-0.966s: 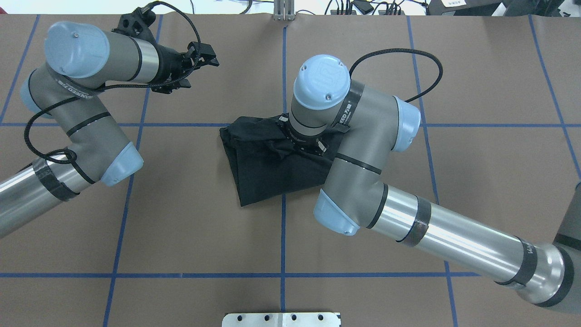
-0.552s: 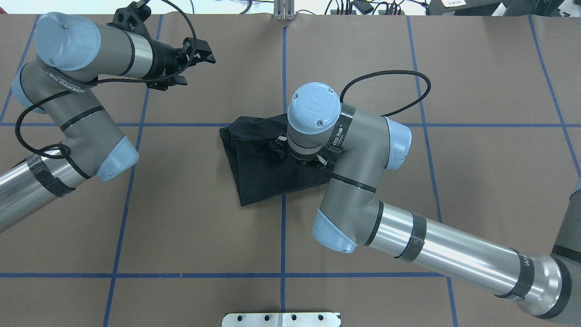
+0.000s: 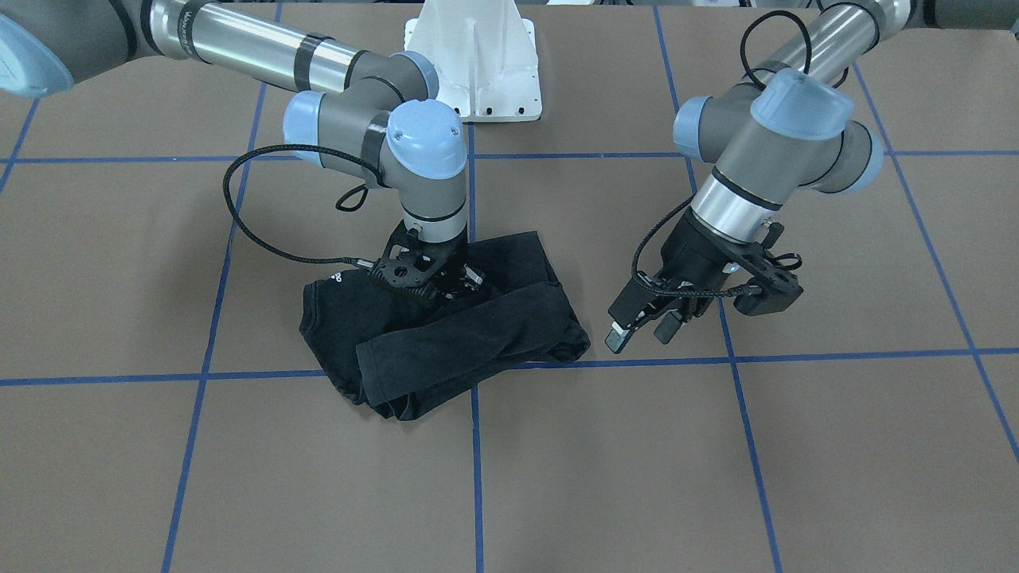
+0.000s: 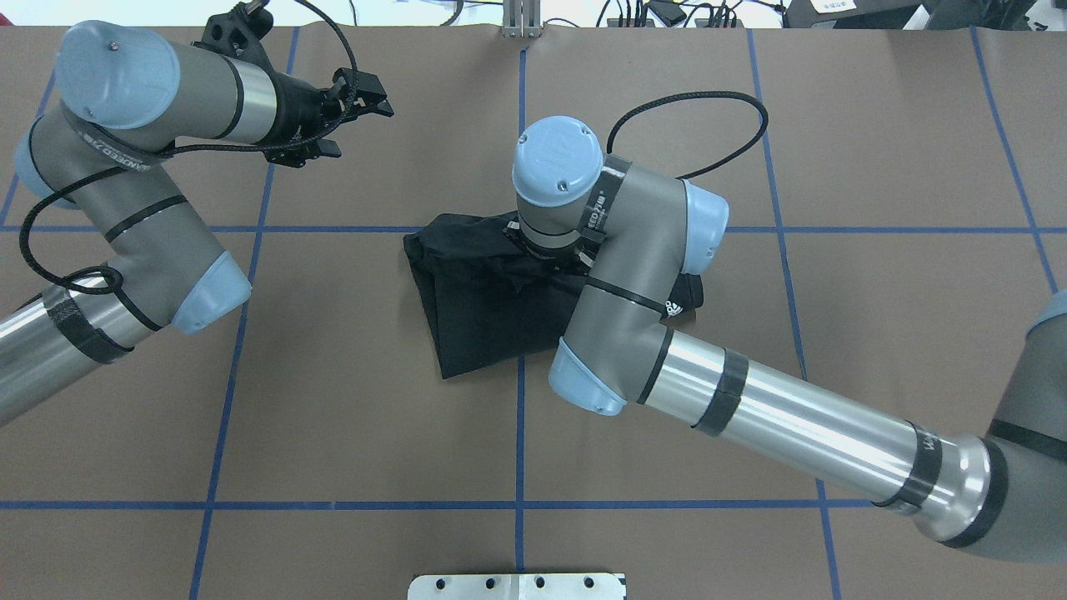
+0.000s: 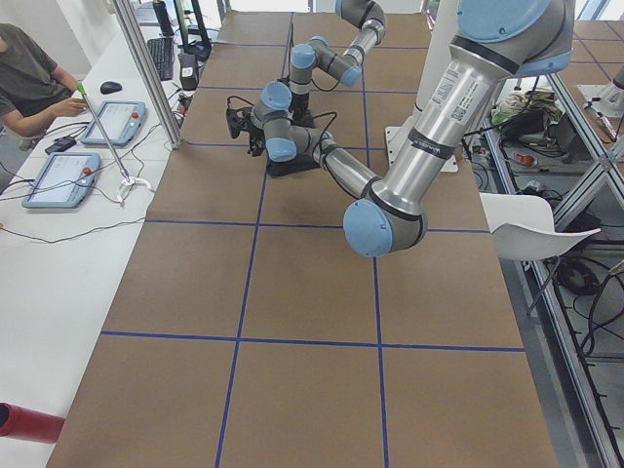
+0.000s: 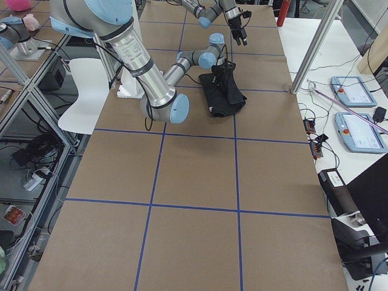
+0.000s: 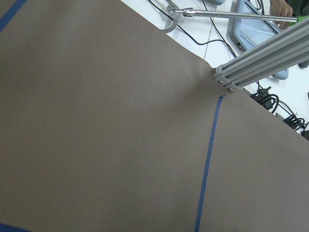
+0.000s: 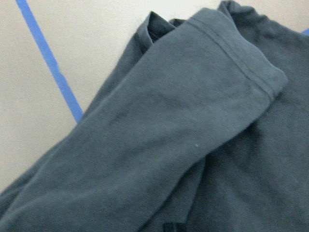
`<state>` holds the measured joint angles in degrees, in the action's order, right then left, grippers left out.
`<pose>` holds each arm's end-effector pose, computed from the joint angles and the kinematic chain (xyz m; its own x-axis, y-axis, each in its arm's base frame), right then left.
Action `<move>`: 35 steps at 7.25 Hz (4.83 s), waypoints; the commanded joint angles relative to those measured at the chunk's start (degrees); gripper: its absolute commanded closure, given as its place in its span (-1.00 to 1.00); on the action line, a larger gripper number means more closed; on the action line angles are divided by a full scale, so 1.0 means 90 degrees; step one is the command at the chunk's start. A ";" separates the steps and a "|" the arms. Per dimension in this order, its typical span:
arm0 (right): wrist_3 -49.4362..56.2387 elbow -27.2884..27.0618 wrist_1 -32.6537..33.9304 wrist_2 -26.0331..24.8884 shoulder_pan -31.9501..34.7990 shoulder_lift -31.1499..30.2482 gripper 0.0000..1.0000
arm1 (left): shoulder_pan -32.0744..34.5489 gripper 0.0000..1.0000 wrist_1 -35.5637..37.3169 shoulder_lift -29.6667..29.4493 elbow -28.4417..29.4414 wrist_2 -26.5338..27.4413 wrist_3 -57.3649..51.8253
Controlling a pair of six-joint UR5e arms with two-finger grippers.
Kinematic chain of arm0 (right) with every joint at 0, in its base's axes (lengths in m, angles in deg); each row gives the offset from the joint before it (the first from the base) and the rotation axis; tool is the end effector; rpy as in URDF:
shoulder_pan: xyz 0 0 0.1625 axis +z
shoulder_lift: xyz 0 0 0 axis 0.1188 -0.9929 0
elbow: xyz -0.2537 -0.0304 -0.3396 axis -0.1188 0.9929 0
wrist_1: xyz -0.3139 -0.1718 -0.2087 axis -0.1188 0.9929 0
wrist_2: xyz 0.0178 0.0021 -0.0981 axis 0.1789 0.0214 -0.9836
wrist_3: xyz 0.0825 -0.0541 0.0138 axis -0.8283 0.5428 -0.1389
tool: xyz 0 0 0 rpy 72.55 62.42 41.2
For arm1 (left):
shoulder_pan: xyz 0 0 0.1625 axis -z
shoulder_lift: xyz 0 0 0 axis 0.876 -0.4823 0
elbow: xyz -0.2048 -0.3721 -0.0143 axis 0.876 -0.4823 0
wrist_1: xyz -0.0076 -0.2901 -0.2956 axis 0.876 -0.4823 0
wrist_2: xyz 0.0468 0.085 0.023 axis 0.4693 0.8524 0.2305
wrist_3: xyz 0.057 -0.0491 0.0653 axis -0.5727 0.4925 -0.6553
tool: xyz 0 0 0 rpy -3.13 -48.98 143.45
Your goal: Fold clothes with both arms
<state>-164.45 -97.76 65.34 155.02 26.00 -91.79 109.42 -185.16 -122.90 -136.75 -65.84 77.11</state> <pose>-0.5956 -0.5129 0.1937 0.6037 0.4753 0.6400 -0.4316 0.8699 -0.2389 0.3746 -0.5733 0.2619 0.1920 -0.2689 -0.9438 0.5196 0.8437 -0.1347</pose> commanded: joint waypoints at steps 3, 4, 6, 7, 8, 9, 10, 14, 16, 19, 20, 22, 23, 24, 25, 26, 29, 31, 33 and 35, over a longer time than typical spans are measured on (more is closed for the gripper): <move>0.0213 0.2057 -0.0874 0.0027 0.0405 0.1175 1.00 | 0.0000 -0.99 0.0005 0.0052 0.0014 0.0017 -0.0006; 0.0193 0.3004 -0.1335 0.0046 0.0483 0.1741 1.00 | 0.0000 -0.99 -0.0005 0.0149 0.0005 -0.0002 -0.0015; 0.0115 0.4150 -0.2273 -0.0012 0.0601 0.2378 1.00 | 0.0000 -0.99 -0.0005 0.0160 -0.0005 0.0008 -0.0016; 0.0115 0.4379 -0.2538 -0.0070 0.0659 0.2555 1.00 | 0.0000 -0.99 -0.0005 0.0169 -0.0053 0.0017 -0.0006; 0.0163 0.4391 -0.2521 -0.0023 0.0776 0.2663 1.00 | 0.0000 -0.99 -0.0005 0.0218 -0.0054 0.0018 -0.0006; 0.0212 0.4255 -0.2125 0.0510 0.0864 0.2713 1.00 | 0.0000 -0.99 -0.0005 0.0238 -0.0054 0.0018 -0.0035; 0.0232 0.3229 -0.1144 0.0641 0.0817 0.2539 1.00 | 0.0000 -0.99 -0.0015 0.0238 -0.0054 0.0018 -0.0054; 0.0398 0.0201 0.0418 0.0544 -0.0110 0.0682 1.00 | 0.0029 -0.99 0.0005 0.0277 -0.0171 -0.0002 -0.0055; 0.0418 0.0473 0.0370 0.0312 -0.0229 0.0769 1.00 | 0.0049 -0.99 0.0014 0.0422 -0.0365 -0.0012 -0.0055; 0.0360 0.2302 -0.0882 0.0154 -0.0024 0.1713 1.00 | 0.0243 -0.99 0.0044 0.0831 -0.0891 -0.0370 -0.0055; 0.0243 0.2910 -0.1509 0.0144 0.0044 0.2036 1.00 | 0.0273 -0.99 0.0044 0.1027 -0.1068 -0.0441 -0.0055; 0.0125 0.4160 -0.2624 -0.0148 0.0064 0.2681 1.00 | 0.0274 -0.99 0.0053 0.1320 -0.1390 -0.0451 -0.0055; 0.0134 0.4446 -0.2831 -0.0246 0.0055 0.2906 1.00 | 0.0274 -0.99 0.0053 0.1351 -0.1440 -0.0451 -0.0055; 0.0135 0.4691 -0.2998 -0.0256 0.0016 0.3102 1.00 | 0.0274 -0.99 0.0053 0.1351 -0.1470 -0.0451 -0.0045; 0.0135 0.4819 -0.3029 -0.0537 -0.0178 0.3191 1.00 | 0.0264 -0.99 0.0053 0.1351 -0.1480 -0.0451 -0.0045; 0.0135 0.4888 -0.3058 -0.0588 -0.0228 0.3202 1.00 | 0.0274 -0.99 0.0140 0.1351 -0.1538 -0.0451 -0.0035; 0.0193 0.4889 -0.3048 -0.0443 -0.0190 0.3250 1.00 | 0.0274 -0.99 0.0610 0.1351 -0.1909 -0.0596 -0.0055; 0.0697 0.4889 -0.2990 0.0559 0.0345 0.3231 1.00 | 0.0332 -0.99 0.0610 0.1390 -0.1909 -0.0627 -0.0074; 0.0915 0.4782 -0.2951 0.1554 0.0930 0.3134 0.64 | 0.0507 -0.99 0.0620 0.1545 -0.1909 -0.0715 -0.0414; 0.0809 0.3965 -0.2039 0.2077 0.1207 0.2802 -0.99 | 0.0557 -0.99 0.0610 0.1653 -0.1938 -0.0715 -0.0601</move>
<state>-156.58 -58.10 42.09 171.32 35.68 -65.15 114.05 -179.64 -108.74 -153.96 -72.20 72.47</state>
